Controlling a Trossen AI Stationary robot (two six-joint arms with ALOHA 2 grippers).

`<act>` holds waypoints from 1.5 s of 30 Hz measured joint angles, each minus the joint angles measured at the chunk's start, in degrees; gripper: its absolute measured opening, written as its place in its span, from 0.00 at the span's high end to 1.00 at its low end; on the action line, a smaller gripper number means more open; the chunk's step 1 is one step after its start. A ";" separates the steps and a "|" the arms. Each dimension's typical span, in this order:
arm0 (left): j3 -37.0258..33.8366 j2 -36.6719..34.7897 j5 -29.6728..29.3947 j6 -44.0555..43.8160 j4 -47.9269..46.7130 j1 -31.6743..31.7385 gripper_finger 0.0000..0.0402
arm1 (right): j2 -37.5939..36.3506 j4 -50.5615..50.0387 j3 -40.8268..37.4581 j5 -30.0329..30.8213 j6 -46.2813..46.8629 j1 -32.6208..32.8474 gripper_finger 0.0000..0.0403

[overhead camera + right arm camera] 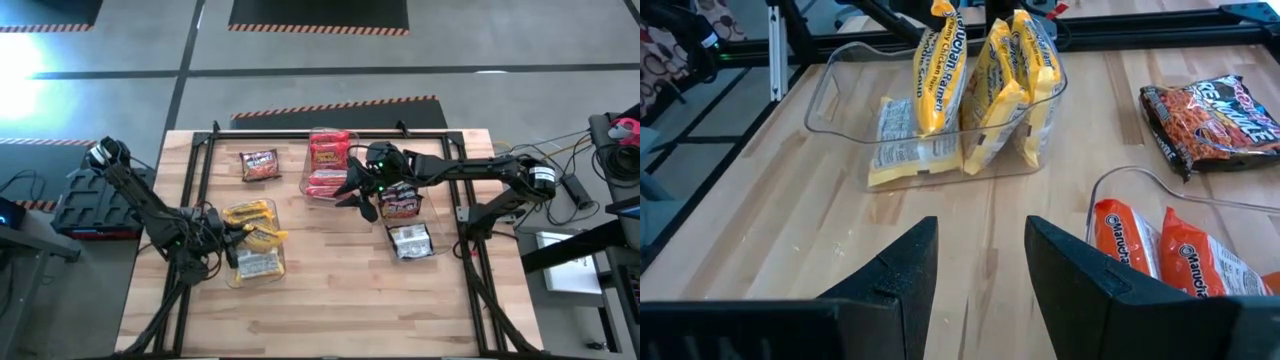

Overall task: Sort Maruchan noodles
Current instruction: Put the yellow pack noodle into the bottom left transparent bin, then put the black pack noodle into the bottom right transparent bin

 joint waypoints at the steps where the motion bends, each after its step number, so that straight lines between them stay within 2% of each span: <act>1: 0.00 0.00 0.12 0.00 0.01 0.00 0.97 | 0.00 0.00 0.02 0.00 -0.03 0.00 0.65; 7: -0.06 -0.02 2.90 -2.52 0.15 0.00 0.90 | 0.00 0.00 0.02 0.00 -0.05 0.00 0.65; 17: -0.06 -0.69 1.92 -4.92 -1.72 0.00 0.59 | 0.00 0.00 0.02 0.00 0.00 0.00 0.65; 20: 1.82 -1.94 3.70 -4.92 -2.82 -0.21 0.51 | 0.00 0.00 0.02 0.00 -0.04 0.00 0.65; 26: 10.05 -3.15 6.62 -8.60 -17.97 -0.46 0.45 | 0.00 0.00 0.02 0.00 -0.02 0.00 0.65; 33: 17.74 -1.81 2.67 -15.81 -36.11 1.27 0.45 | 0.00 0.00 0.02 0.00 -0.01 0.00 0.65; 38: 18.13 -1.88 2.22 -17.02 -39.29 6.89 0.45 | 0.00 0.02 0.02 0.00 -0.01 0.00 0.65; 42: 17.58 -2.05 7.29 -13.63 -39.49 16.42 0.45 | 0.00 0.00 0.02 0.00 0.00 0.00 0.65; 45: 17.84 -2.01 13.06 -6.25 -37.98 25.95 0.45 | 0.00 0.00 0.02 0.00 -0.06 0.00 0.65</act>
